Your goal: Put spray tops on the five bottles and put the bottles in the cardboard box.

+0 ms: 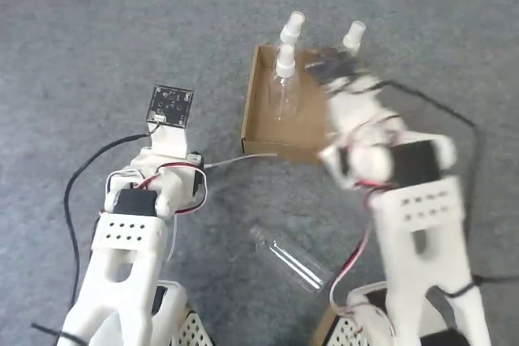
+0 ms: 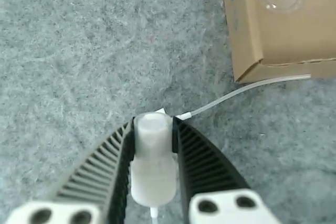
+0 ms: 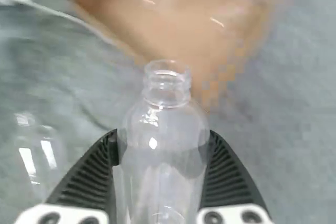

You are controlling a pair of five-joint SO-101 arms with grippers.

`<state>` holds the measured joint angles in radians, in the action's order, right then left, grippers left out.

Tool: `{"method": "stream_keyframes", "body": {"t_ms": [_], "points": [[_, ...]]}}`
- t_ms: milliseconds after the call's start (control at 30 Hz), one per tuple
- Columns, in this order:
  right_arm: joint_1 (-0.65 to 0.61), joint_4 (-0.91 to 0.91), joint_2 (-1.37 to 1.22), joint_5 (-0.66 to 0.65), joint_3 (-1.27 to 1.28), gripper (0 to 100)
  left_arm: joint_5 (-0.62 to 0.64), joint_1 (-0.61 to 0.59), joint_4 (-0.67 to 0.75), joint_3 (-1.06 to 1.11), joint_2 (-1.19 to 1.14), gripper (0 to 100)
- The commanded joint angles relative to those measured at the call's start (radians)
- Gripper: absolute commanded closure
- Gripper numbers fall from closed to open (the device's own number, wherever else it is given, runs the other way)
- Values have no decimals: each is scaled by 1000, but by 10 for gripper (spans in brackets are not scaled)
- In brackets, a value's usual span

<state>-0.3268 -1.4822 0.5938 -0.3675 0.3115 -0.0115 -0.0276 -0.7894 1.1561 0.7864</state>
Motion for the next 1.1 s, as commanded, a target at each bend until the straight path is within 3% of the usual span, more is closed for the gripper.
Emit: {"method": "stream_keyframes", "body": {"t_ms": [0,167,433,633,900,1067], "points": [[-239,177,-18,80,72,992,3,-5,-5,-107,35,988],[-325,364,-56,86,175,992,3,-72,-204,-340,35,988],[-407,593,-59,89,284,991,8,-137,-393,-759,35,988],[-570,826,-54,91,419,991,83,-129,-416,-943,34,988],[-599,1027,8,97,592,992,192,-124,-439,-1073,34,988],[-601,1049,154,175,712,992,198,-23,-470,-1073,34,988]]}}
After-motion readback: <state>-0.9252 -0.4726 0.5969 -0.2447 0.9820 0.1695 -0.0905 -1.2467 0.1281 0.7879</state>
